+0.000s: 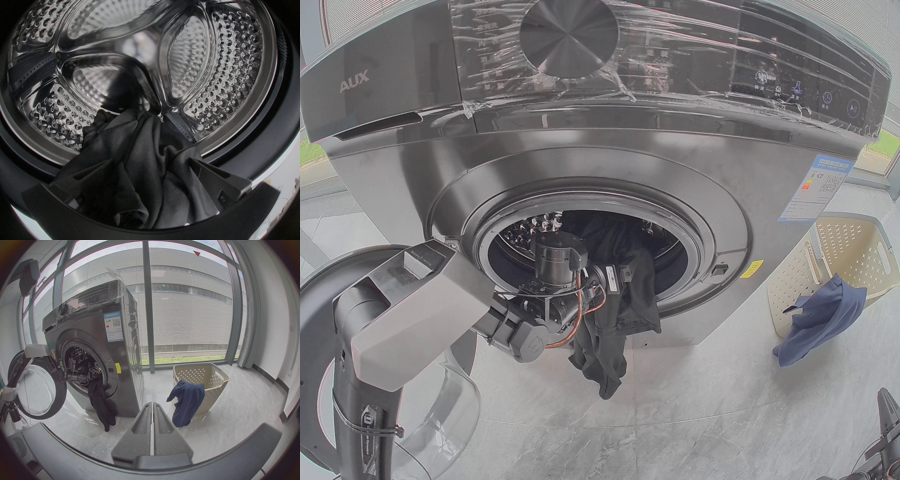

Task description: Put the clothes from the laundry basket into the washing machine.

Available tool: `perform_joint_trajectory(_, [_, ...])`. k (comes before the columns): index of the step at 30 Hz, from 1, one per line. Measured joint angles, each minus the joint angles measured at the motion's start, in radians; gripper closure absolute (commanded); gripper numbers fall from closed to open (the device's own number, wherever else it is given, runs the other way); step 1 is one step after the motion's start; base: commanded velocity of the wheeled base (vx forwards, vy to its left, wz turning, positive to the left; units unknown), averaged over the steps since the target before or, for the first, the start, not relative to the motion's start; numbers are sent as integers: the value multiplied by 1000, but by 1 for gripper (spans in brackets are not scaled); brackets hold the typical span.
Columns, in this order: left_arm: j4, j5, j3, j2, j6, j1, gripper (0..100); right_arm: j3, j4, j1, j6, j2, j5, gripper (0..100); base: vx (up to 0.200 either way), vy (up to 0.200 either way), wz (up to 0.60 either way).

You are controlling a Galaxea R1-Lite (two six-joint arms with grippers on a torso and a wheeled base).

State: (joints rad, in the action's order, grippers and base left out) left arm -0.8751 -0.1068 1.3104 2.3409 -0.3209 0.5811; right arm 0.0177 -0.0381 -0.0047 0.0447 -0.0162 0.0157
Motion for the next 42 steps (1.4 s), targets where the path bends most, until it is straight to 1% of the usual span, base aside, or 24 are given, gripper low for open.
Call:
perform_joint_trajectory(4, [10,-1,4,17,2,0,0,0,0,0,0,0,0,100,0,0,0])
perform_joint_trajectory(5, [10,-1,7,21,3,0,100,0,0,0,0,0,0,100,0,0,0])
perform_joint_trajectory(11, [20,-2,29,46,10,0,100,0,0,0,0,0,0,100,0,0,0])
perform_joint_trajectory(18, [33,0,83,68,8,0,100,0,0,0,0,0,0,100,0,0,0])
perform_joint_trajectory(23, [41,1,126,71,-1,-2,100,0,0,0,0,0,0,100,0,0,0])
perform_joint_trajectory(25, [61,1,140,70,-11,-2,100,0,0,0,0,0,0,100,0,0,0])
perform_joint_trajectory(26, [73,1,147,70,-26,-2,100,0,0,0,0,0,0,100,0,0,0])
perform_joint_trajectory(28, [95,0,163,70,-66,-1,100,0,0,0,0,0,0,100,0,0,0])
perform_joint_trajectory(30, [108,-2,180,70,-90,1,100,0,0,1,0,0,-1,100,0,0,0])
perform_joint_trajectory(36, [92,-5,176,71,-107,10,100,0,0,0,0,0,0,100,0,0,0])
perform_joint_trajectory(42, [78,-5,173,72,-110,11,100,0,0,0,0,0,0,100,0,0,0])
